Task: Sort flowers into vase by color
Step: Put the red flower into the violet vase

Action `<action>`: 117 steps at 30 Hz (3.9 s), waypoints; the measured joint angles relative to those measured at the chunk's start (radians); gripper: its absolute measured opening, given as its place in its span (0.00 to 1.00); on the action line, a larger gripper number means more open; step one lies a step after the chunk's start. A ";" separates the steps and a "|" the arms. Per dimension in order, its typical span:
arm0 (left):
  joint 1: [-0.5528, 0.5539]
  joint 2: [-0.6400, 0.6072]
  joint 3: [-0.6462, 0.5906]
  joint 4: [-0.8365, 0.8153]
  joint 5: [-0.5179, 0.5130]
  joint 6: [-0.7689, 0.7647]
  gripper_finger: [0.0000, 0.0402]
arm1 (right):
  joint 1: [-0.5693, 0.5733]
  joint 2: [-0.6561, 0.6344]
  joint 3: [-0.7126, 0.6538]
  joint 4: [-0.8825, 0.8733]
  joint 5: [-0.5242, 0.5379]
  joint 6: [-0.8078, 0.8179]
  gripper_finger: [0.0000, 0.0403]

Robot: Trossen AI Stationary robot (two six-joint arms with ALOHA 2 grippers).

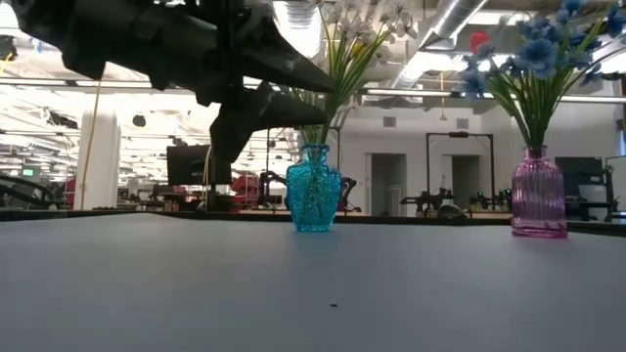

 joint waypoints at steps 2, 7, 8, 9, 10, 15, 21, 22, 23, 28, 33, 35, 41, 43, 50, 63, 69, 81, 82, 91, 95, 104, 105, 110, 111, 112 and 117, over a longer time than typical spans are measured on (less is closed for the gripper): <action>0.013 -0.001 0.000 -0.002 0.012 -0.024 0.35 | 0.018 -0.045 -0.001 0.000 -0.081 0.073 0.06; 0.044 -0.001 0.000 -0.016 0.041 -0.071 0.35 | 0.023 -0.128 -0.008 -0.025 -0.306 0.209 0.06; 0.049 -0.001 0.000 -0.020 0.041 -0.079 0.35 | 0.014 -0.139 -0.012 -0.036 -0.332 0.221 0.06; 0.054 -0.001 0.000 -0.020 0.041 -0.087 0.35 | 0.003 -0.148 -0.017 -0.042 -0.361 0.234 0.06; 0.059 -0.001 0.000 -0.019 0.041 -0.093 0.35 | -0.008 -0.157 -0.024 -0.049 -0.399 0.248 0.06; 0.069 -0.001 0.000 -0.032 0.042 -0.139 0.35 | -0.081 -0.234 -0.081 -0.205 -0.642 0.337 0.06; 0.069 -0.001 0.000 -0.066 0.038 -0.174 0.35 | -0.286 -0.389 -0.157 -0.309 -0.622 0.136 0.06; 0.069 -0.001 0.000 -0.077 0.037 -0.180 0.35 | -0.311 -0.423 -0.161 -0.317 -0.602 0.105 0.06; 0.069 -0.001 -0.001 -0.083 0.037 -0.188 0.35 | -0.336 -0.433 -0.163 -0.335 -0.593 0.075 0.06; 0.076 -0.002 -0.001 -0.120 0.043 -0.213 0.35 | -0.437 -0.418 -0.144 -0.519 -0.541 -0.067 0.06; 0.089 -0.002 -0.001 -0.131 0.077 -0.224 0.35 | -0.530 -0.426 -0.194 -0.514 -0.470 -0.110 0.06; 0.093 -0.002 -0.001 -0.131 0.089 -0.226 0.35 | -0.533 -0.427 -0.206 -0.476 -0.459 -0.122 0.06; 0.097 -0.002 -0.001 -0.137 0.124 -0.230 0.35 | -0.520 -0.427 -0.215 -0.343 -0.354 -0.092 0.06; 0.097 -0.002 -0.001 -0.146 0.127 -0.235 0.35 | -0.505 -0.427 -0.217 -0.354 -0.293 -0.099 0.06; 0.096 -0.002 -0.001 -0.182 0.146 -0.237 0.35 | -0.437 -0.427 -0.227 -0.394 -0.080 -0.058 0.06; 0.100 -0.002 -0.001 -0.207 0.164 -0.244 0.35 | -0.414 -0.432 -0.355 -0.189 -0.021 0.042 0.06; 0.100 -0.002 -0.001 -0.208 0.163 -0.250 0.35 | -0.390 -0.432 -0.407 -0.193 -0.043 0.068 0.06; 0.094 -0.002 -0.001 -0.208 0.162 -0.288 0.35 | -0.390 -0.432 -0.487 -0.045 -0.041 0.060 0.06; 0.092 -0.002 -0.001 -0.208 0.162 -0.288 0.35 | -0.390 -0.432 -0.491 -0.052 -0.040 0.060 0.06; 0.088 -0.002 -0.001 -0.208 0.162 -0.304 0.35 | -0.390 -0.432 -0.550 -0.032 -0.040 0.106 0.06; 0.085 -0.002 -0.001 -0.208 0.162 -0.307 0.35 | -0.391 -0.431 -0.552 -0.017 -0.036 0.108 0.06; 0.085 -0.002 -0.001 -0.208 0.162 -0.304 0.35 | -0.391 -0.432 -0.551 0.034 -0.006 0.108 0.06; 0.085 -0.002 -0.001 -0.209 0.162 -0.304 0.35 | -0.391 -0.432 -0.551 0.035 -0.006 0.108 0.06; 0.085 -0.002 -0.001 -0.209 0.162 -0.304 0.35 | -0.391 -0.432 -0.551 0.003 -0.006 0.122 0.06; 0.085 -0.002 -0.001 -0.209 0.162 -0.304 0.35 | -0.391 -0.432 -0.551 -0.008 -0.006 0.128 0.06; 0.085 -0.002 -0.001 -0.209 0.162 -0.304 0.35 | -0.391 -0.432 -0.551 -0.017 -0.006 0.131 0.06; 0.085 -0.002 -0.001 -0.213 0.162 -0.303 0.35 | -0.391 -0.432 -0.551 -0.021 -0.006 0.132 0.06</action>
